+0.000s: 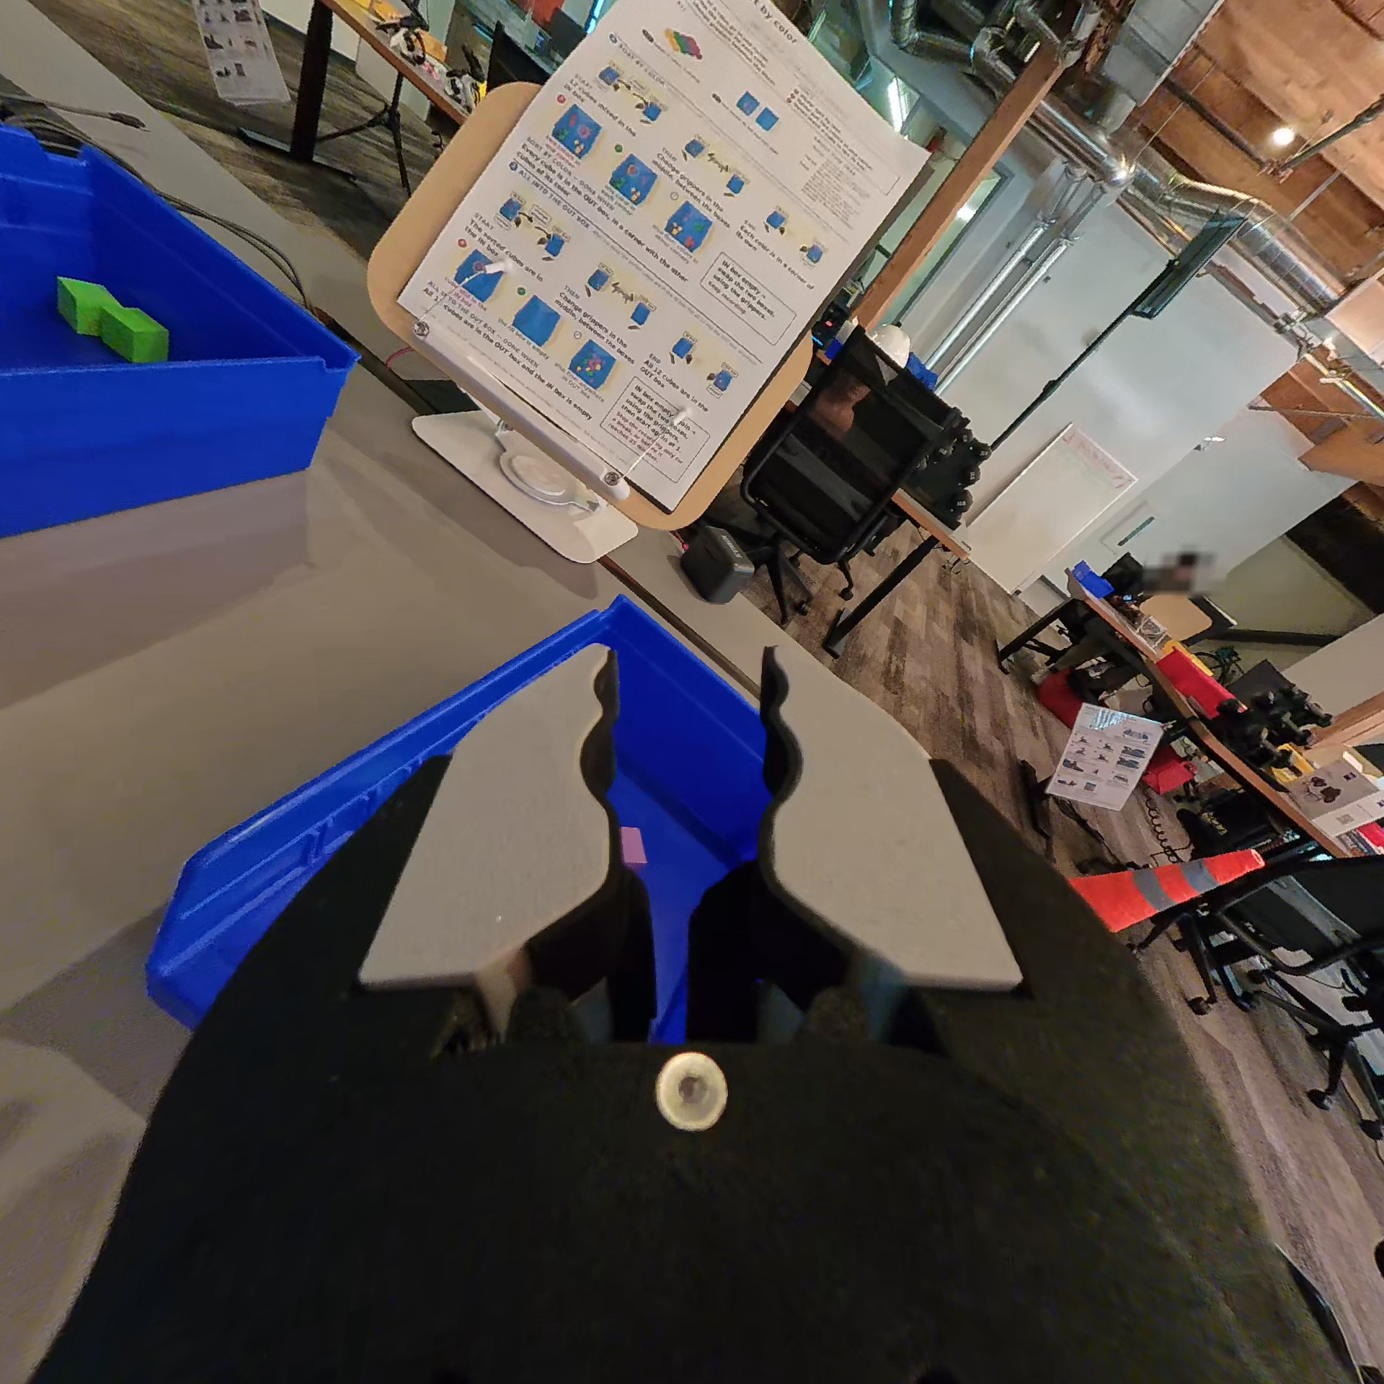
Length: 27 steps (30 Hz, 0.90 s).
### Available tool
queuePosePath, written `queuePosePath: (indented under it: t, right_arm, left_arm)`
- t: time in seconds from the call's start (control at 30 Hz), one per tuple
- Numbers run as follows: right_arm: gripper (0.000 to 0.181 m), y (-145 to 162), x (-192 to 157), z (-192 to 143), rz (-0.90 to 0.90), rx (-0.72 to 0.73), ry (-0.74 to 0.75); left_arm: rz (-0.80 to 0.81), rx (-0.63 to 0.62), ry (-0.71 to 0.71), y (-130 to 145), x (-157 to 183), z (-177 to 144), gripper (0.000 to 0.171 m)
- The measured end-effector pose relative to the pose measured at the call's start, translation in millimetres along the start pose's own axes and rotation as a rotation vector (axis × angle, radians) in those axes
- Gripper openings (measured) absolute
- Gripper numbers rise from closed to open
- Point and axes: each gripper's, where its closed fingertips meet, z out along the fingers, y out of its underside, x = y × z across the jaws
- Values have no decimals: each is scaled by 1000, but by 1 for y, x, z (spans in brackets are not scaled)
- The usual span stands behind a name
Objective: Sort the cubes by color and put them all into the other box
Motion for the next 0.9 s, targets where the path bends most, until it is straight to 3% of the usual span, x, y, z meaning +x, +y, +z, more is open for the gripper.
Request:
queuePosePath:
  t: [0.1,0.27,0.3,0.37,0.5,0.6,0.77,0.9]
  right_arm:
    - [36,-1,2,-2,0,4,8]
    - [36,-4,3,-5,2,13,7]
    - [36,-4,1,-5,4,15,-1]
    - [36,-7,-10,-2,12,32,-50]
    - [37,-23,-59,7,9,95,-254]
    - [42,-37,-101,15,-45,113,-390]
    - [50,-71,-162,26,-153,191,-561]
    - [51,-104,-199,21,-246,276,-670]
  left_arm:
    - [2,-30,-28,0,-4,1,31]
    - [-64,61,-36,1,-16,-15,30]
    - [-92,147,-17,-4,-17,-25,30]
    - [-162,435,96,-26,-12,-57,30]
    - [-241,1144,568,-59,17,-165,30]
    - [-252,1453,932,-56,35,-227,29]
    - [-125,1584,1170,-63,78,-271,30]
    - [-29,1556,1262,-75,112,-286,30]
